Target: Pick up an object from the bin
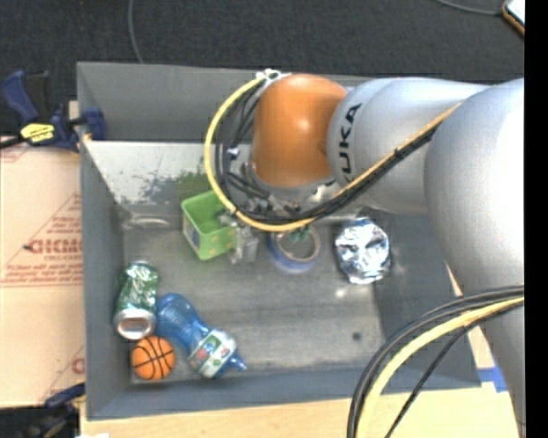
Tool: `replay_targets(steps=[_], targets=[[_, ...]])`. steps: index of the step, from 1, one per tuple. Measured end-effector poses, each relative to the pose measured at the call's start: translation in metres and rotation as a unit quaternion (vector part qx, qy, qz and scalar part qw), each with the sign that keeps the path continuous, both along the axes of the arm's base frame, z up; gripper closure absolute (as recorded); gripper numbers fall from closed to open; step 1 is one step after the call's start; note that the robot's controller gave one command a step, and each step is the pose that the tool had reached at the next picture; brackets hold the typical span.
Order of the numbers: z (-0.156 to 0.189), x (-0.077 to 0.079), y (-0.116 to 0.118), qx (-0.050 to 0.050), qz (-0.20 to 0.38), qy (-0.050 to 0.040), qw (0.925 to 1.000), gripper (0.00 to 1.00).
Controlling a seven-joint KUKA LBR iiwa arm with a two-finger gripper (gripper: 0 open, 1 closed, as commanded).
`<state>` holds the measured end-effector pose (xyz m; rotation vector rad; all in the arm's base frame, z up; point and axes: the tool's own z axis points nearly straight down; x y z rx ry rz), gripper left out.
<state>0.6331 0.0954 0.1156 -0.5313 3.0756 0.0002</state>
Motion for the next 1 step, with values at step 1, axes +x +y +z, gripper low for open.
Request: replay_targets(steps=[1], targets=[[0.0109, 0.0006, -0.0005, 0.000, -0.001, -0.0012, 1.0000, 1.00]])
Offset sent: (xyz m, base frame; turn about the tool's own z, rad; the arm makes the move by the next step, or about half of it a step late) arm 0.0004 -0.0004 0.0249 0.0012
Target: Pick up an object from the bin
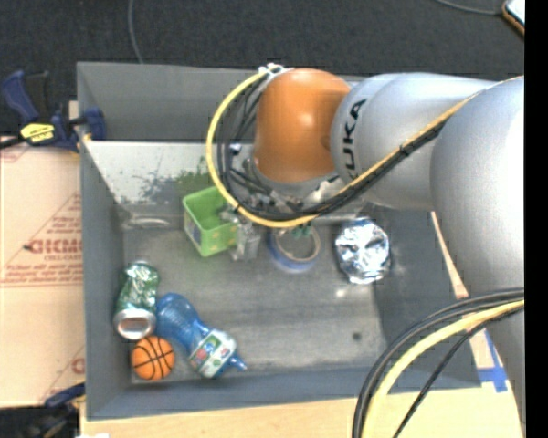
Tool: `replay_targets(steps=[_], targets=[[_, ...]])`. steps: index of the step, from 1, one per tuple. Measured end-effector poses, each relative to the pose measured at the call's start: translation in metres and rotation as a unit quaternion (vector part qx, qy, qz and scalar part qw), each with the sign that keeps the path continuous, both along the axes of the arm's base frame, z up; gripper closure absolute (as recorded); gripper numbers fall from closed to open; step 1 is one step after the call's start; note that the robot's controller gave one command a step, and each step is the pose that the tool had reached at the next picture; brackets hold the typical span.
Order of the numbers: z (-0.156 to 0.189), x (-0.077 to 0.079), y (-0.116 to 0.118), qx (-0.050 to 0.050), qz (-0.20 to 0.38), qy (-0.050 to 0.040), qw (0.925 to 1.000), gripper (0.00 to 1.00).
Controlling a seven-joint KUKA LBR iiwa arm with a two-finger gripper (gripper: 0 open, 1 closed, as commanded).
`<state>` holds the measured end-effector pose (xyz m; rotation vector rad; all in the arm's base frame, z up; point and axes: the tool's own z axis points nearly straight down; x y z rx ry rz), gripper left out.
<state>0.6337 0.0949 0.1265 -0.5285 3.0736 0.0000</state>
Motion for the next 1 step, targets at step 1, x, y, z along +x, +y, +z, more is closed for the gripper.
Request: replay_targets(steps=[1], targets=[[0.0079, 0.0005, -0.0003, 0.000, -0.001, -0.0013, 1.0000, 1.00]])
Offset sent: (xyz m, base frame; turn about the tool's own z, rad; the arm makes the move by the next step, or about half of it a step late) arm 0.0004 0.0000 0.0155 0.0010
